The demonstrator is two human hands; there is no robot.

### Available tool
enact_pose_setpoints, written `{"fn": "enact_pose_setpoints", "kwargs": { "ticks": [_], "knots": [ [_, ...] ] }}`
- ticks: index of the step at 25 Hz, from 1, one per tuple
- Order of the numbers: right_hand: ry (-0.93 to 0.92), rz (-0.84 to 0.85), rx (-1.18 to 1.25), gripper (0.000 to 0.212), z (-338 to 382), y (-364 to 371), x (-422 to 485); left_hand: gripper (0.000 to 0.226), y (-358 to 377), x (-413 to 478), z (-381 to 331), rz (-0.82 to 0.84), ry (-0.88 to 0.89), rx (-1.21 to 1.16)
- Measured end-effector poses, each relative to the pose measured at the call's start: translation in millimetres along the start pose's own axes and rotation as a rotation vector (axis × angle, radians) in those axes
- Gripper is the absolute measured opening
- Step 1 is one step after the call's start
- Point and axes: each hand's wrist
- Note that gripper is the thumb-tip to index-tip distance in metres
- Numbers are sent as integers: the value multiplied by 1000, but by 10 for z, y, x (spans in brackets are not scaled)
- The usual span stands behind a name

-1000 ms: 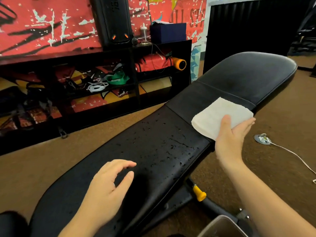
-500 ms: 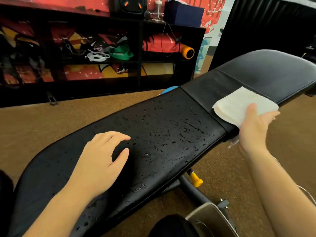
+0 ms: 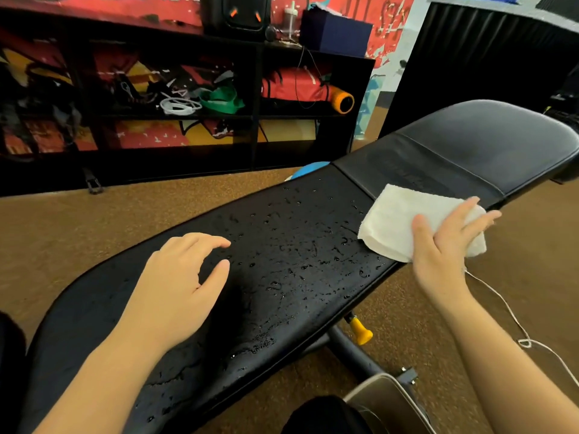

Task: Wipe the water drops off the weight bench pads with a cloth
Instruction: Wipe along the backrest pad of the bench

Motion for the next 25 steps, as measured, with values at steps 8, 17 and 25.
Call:
{"fn": "enact_pose_setpoints", "kwargs": {
  "ticks": [8,17,25],
  "knots": [
    [40,130,-908,83,303,-198,838,46,46,7,-41,90,43,50],
    [-84,330,-1096,79,1169,674,1594,46,-8,35,-51,95,52,72],
    [-655,450,-994,47,986,498,1523,34,4,73,-68,63,71,71]
  ]
}}
Point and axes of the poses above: each hand's wrist, its own x-axis towards the middle knuckle, its own y-axis out of the palm, z = x × y, and after that the axes turned 15 degrees about -x, right-handed
